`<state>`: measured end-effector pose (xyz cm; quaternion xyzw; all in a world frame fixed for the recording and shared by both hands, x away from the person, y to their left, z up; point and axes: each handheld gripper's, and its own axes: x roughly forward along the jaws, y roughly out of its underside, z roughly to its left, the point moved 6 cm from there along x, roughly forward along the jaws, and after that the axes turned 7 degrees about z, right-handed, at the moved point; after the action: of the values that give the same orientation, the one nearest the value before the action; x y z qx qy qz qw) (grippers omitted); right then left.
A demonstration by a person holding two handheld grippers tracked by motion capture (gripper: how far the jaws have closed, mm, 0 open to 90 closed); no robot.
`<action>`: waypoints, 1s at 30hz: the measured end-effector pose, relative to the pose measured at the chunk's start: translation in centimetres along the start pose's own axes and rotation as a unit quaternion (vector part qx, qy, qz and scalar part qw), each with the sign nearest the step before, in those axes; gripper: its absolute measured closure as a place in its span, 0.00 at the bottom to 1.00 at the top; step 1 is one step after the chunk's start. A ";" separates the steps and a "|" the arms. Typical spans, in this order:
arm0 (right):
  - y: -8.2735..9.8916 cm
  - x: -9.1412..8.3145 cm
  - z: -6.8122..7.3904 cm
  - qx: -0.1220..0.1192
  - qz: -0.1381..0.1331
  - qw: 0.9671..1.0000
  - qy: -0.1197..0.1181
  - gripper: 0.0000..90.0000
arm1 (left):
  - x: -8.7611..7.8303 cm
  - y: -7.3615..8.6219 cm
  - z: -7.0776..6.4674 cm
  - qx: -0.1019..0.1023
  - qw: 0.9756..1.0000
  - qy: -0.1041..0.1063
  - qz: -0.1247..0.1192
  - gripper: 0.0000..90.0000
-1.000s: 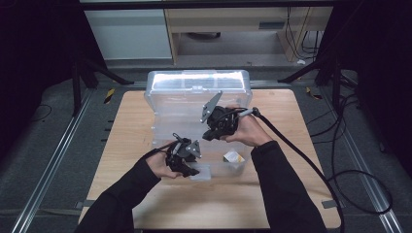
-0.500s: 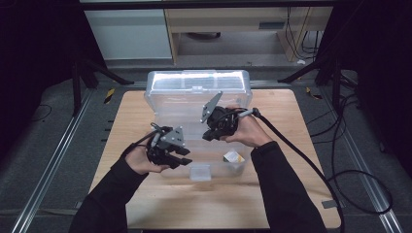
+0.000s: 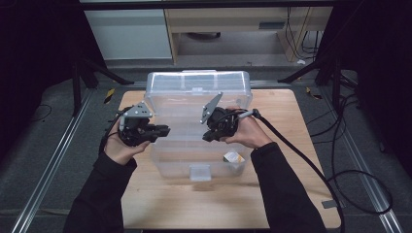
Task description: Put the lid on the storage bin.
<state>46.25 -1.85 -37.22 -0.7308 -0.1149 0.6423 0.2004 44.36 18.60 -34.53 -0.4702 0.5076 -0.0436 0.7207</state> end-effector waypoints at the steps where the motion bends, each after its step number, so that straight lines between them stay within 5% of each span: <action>1: 0.0 0.0 0.0 0.000 -0.001 1.000 0.001 0.97 | 0.0 0.1 0.3 -0.009 1.000 -0.004 -0.004 0.91; 5: 0.1 0.1 0.2 0.001 0.001 1.000 -0.001 0.97 | -0.1 0.5 1.6 -0.043 0.999 -0.015 -0.019 0.92; 13: 0.3 0.6 0.9 -0.004 0.009 1.000 -0.001 0.97 | -0.5 0.9 3.0 -0.072 0.996 -0.031 -0.039 0.94; 24: 1.0 1.0 2.0 0.000 0.003 1.000 0.026 0.90 | -0.4 1.4 3.1 -0.069 0.997 -0.034 -0.028 0.98; 30: 1.4 -0.8 1.9 0.030 -0.050 0.997 0.050 0.82 | -0.4 1.6 2.9 -0.068 0.997 -0.032 -0.025 0.98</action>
<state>44.15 -3.15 -37.26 -0.7493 -0.1220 0.5970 0.2595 45.74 21.53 -35.30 -0.5320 0.4738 -0.0120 0.7017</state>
